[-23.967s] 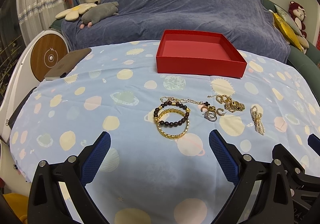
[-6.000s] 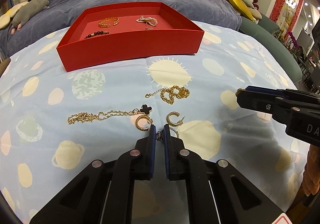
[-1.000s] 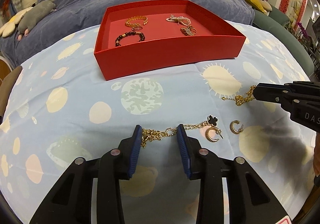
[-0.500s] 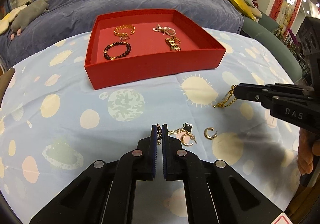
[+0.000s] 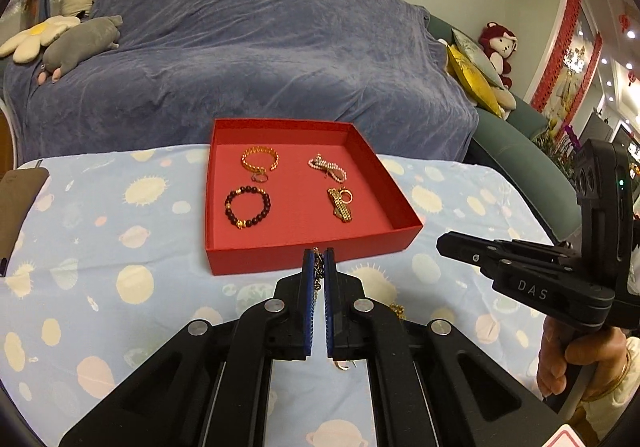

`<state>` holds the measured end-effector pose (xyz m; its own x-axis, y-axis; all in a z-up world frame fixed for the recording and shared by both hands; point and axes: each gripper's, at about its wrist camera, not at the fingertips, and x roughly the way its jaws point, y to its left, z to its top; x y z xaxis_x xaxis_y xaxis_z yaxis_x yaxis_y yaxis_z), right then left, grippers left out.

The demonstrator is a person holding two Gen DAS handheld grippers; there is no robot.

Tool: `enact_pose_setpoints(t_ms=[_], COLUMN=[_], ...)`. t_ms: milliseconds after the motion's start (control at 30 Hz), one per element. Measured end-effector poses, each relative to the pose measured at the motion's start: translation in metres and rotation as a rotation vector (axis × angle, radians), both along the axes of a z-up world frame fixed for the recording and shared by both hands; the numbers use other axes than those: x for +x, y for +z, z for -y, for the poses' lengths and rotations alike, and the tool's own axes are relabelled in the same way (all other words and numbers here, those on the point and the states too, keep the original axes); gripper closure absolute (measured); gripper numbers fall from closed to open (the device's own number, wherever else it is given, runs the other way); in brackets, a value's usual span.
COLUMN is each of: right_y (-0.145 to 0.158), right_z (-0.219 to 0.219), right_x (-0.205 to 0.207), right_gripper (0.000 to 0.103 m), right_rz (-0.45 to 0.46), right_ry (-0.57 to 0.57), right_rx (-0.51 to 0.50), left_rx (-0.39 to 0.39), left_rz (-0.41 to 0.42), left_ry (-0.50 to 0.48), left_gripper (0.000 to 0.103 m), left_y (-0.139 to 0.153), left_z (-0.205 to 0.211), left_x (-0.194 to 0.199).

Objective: Organize jewelry
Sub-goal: 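Carry both gold chains into the red box and open both tools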

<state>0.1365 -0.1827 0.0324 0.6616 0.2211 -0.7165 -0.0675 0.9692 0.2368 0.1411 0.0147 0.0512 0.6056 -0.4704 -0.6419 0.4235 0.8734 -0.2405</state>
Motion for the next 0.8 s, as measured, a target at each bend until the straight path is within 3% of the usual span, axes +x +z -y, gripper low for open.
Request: enact_pose_setpoints(t_ms=[133, 267, 300, 333, 400, 500, 567, 667, 800], right_y=[-0.012, -0.053, -0.063, -0.071, -0.081, -0.092, -0.097, -0.097, -0.089], right_z=[-0.001, -0.008, -0.010, -0.013, -0.020, -0.025, -0.027, -0.027, -0.021], right_x=[0.002, 0.003, 0.003, 0.003, 0.001, 0.003, 0.005, 0.006, 0.006], right_gripper=[0.098, 0.095, 0.086, 0.069, 0.064, 0.064, 0.072, 0.094, 0.097], right_rz=[-0.038, -0.146, -0.170, -0.180, -0.183, -0.195, -0.202, -0.190, -0.175], right_ry=[0.015, 0.038, 0.043, 0.046, 0.060, 0.077, 0.082, 0.085, 0.066], right_rx=[-0.014, -0.069, -0.086, -0.109, -0.156, -0.175, -0.191, -0.212, -0.193], left_rx=[-0.028, -0.030, -0.030, -0.029, -0.031, -0.034, -0.033, -0.027, -0.028], left_rz=[0.019, 0.010, 0.005, 0.001, -0.002, 0.000, 0.001, -0.001, -0.004], left_ry=[0.019, 0.032, 0.035, 0.037, 0.038, 0.036, 0.034, 0.033, 0.035], left_gripper=[0.101, 0.101, 0.101, 0.101, 0.101, 0.101, 0.101, 0.101, 0.101], left_y=[0.011, 0.009, 0.008, 0.006, 0.006, 0.006, 0.006, 0.005, 0.006], left_z=[-0.003, -0.010, -0.011, -0.012, -0.012, -0.012, -0.011, -0.010, -0.011], left_x=[0.002, 0.003, 0.004, 0.004, 0.004, 0.004, 0.004, 0.004, 0.004])
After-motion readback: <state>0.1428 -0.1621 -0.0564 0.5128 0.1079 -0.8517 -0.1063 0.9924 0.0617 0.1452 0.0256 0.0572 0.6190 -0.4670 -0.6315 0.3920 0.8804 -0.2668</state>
